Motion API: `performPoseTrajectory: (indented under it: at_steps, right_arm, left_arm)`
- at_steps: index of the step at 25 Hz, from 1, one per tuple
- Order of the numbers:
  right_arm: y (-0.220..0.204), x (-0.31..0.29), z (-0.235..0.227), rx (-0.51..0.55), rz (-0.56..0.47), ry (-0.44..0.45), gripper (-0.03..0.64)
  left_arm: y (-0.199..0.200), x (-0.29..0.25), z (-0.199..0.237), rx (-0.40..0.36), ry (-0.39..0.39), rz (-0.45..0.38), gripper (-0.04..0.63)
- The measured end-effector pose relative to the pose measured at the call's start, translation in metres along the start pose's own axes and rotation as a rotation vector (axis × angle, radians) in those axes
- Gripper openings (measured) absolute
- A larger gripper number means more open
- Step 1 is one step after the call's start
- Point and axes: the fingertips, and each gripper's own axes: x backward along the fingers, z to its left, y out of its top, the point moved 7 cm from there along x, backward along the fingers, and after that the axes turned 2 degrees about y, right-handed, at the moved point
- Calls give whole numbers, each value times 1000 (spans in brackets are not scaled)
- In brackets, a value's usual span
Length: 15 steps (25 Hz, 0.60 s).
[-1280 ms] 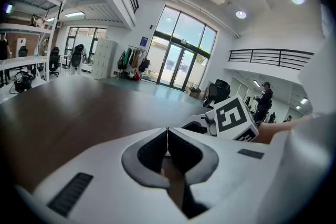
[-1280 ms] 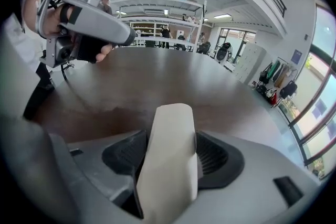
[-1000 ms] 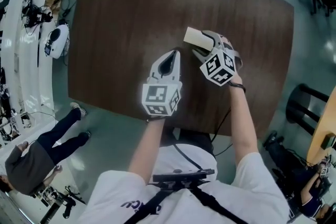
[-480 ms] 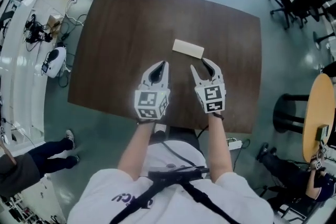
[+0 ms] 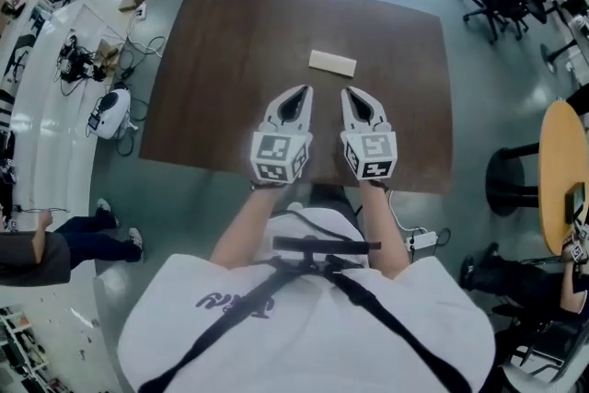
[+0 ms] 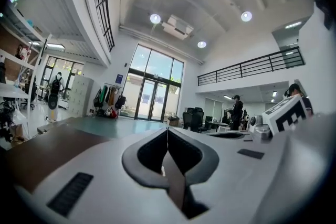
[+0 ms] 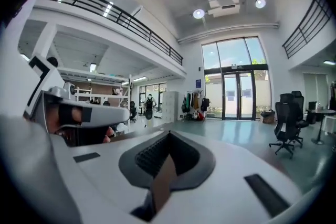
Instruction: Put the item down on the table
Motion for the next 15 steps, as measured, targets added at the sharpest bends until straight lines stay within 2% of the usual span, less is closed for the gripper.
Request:
performPoseTrajectory:
  at_steps: [3, 6, 15]
  right_arm:
    - [8, 21, 3, -29, -38, -89, 6]
    - [13, 36, 3, -67, -57, -147, 6]
    - [32, 41, 5, -58, -87, -155, 6]
  left_arm:
    - [9, 15, -14, -12, -10, -59, 12]
    - [10, 21, -25, -13, -30, -66, 12]
    - [17, 23, -39, -19, -57, -77, 12]
